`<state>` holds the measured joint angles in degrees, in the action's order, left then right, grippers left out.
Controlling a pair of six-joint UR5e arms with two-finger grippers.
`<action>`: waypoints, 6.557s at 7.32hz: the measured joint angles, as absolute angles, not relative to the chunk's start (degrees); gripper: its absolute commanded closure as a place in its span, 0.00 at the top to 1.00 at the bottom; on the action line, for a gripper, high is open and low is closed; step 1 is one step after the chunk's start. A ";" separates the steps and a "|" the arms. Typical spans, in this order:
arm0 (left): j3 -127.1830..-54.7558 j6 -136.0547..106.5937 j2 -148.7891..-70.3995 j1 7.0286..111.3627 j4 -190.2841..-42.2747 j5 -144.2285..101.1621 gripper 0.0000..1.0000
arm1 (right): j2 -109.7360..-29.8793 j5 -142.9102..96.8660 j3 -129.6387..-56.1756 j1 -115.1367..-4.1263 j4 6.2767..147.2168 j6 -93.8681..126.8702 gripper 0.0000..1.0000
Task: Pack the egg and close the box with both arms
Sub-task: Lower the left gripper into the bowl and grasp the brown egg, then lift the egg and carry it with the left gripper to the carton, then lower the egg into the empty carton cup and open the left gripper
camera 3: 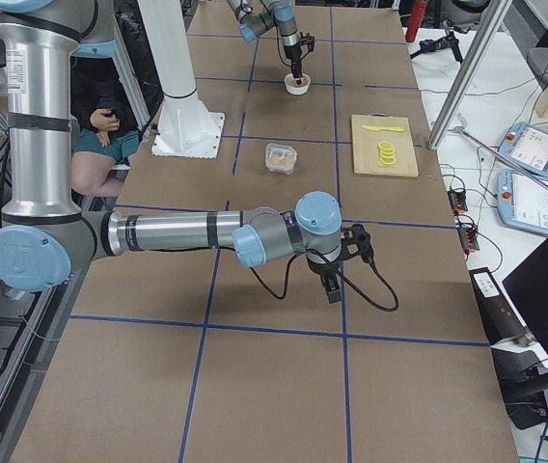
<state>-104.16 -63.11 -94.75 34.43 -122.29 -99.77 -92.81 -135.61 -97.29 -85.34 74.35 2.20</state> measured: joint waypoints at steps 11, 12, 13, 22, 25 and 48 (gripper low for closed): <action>-109.31 -62.61 -94.10 35.18 -122.89 -99.49 0.46 | -93.29 -135.61 -97.24 -85.34 74.36 1.98 1.00; -110.51 -62.68 -94.22 35.27 -122.96 -99.44 0.46 | -93.32 -135.62 -97.26 -85.34 74.35 2.00 1.00; -111.26 -62.80 -95.00 35.30 -123.38 -99.24 0.46 | -93.33 -135.61 -97.28 -85.34 74.36 2.01 1.00; -99.63 -51.68 -115.77 26.68 -144.71 -86.54 0.43 | -93.39 -135.58 -97.22 -85.34 74.38 2.27 1.00; -92.22 -45.05 -119.74 19.42 -155.85 -82.16 0.40 | -93.41 -135.54 -97.12 -85.34 74.43 2.75 1.00; -75.61 -21.71 -132.09 13.57 -162.13 -79.71 0.99 | -94.39 -135.46 -96.59 -86.98 74.60 2.81 1.00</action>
<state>-75.61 -21.71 -132.09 13.57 -162.13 -79.71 -94.39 -135.46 -96.59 -86.98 74.60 2.81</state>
